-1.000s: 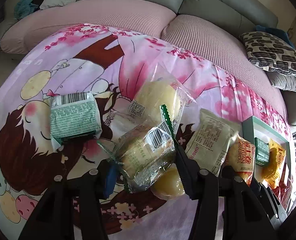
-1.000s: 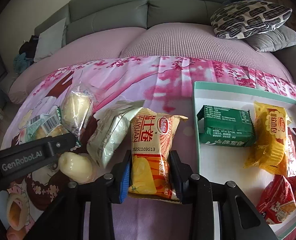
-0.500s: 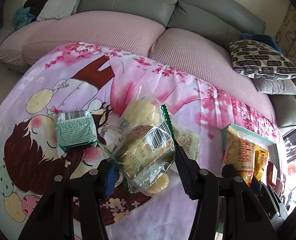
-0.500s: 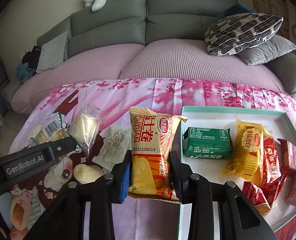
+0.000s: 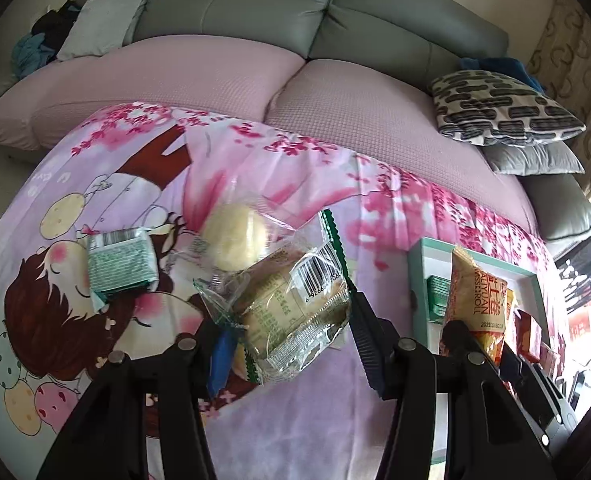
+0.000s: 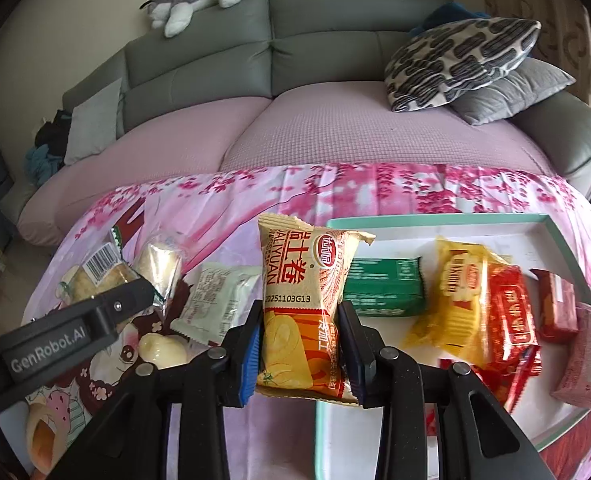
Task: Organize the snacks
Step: 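Carry the clear bread bag and yellow chip bag over the tray with both grippers, then lower both bags into the tray and open both grippers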
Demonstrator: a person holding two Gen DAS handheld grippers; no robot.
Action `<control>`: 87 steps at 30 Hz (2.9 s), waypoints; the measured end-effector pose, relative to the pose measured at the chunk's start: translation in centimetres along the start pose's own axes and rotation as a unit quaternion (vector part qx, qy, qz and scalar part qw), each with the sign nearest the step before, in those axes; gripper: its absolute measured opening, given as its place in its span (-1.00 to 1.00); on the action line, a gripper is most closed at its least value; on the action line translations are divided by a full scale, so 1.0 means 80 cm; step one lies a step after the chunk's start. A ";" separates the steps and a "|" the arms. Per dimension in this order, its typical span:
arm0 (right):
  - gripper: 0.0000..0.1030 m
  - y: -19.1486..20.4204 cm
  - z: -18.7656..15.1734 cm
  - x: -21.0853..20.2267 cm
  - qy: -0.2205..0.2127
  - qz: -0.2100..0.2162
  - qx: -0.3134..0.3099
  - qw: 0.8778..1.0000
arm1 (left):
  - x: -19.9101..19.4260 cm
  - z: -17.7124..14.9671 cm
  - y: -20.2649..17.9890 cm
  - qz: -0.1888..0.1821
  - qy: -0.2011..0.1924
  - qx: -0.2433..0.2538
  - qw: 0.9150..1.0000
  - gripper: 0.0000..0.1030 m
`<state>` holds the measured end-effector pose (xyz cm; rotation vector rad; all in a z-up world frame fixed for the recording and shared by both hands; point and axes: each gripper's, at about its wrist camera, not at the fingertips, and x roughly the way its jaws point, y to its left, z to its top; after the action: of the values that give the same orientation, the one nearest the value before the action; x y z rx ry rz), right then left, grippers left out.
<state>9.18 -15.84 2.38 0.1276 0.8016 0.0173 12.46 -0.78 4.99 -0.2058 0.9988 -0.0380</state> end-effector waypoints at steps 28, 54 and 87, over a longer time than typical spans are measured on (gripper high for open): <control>-0.26 -0.215 0.001 -0.058 -0.028 -0.103 0.156 0.982 | 0.041 -0.053 -0.176 -0.069 0.047 0.122 0.989 0.07; -0.26 -0.226 -0.012 -0.022 0.003 -0.090 0.158 0.983 | 0.079 -0.068 -0.194 -0.060 0.075 0.139 0.986 0.08; -0.15 -0.215 0.000 -0.031 -0.005 -0.095 0.128 0.987 | 0.054 -0.052 -0.188 -0.064 0.056 0.130 0.988 0.29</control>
<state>6.91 -33.03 2.09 0.2931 0.8006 -0.2675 12.24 -16.69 2.09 -0.0287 1.0798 -0.2991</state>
